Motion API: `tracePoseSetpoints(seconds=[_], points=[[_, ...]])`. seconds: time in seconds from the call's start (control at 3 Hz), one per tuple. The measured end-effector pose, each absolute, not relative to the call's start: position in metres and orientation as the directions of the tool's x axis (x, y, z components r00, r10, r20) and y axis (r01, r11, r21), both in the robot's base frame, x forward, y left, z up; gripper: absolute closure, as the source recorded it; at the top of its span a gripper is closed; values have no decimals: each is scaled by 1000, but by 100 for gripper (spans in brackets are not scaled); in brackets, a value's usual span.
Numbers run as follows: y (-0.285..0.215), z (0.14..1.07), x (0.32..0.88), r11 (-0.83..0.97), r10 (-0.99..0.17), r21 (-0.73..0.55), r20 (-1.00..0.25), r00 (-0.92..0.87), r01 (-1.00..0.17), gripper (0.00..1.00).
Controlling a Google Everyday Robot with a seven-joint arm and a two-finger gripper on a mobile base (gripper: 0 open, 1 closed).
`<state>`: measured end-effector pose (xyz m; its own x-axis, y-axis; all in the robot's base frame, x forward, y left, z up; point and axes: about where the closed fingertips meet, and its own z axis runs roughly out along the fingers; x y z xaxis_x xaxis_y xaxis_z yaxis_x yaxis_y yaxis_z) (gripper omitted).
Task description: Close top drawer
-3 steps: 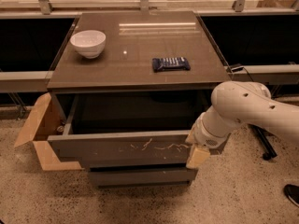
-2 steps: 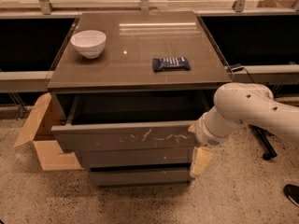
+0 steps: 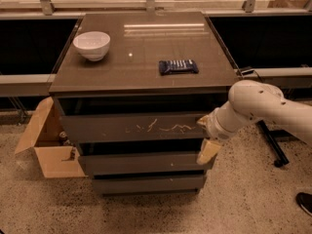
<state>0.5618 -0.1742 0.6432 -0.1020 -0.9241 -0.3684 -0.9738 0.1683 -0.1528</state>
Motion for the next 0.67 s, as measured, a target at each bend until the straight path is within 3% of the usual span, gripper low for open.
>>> tracePoseSetpoints(seconds=[0.67], points=[[-176,641,601,157,-914,-188,-400,-70,-970,65]])
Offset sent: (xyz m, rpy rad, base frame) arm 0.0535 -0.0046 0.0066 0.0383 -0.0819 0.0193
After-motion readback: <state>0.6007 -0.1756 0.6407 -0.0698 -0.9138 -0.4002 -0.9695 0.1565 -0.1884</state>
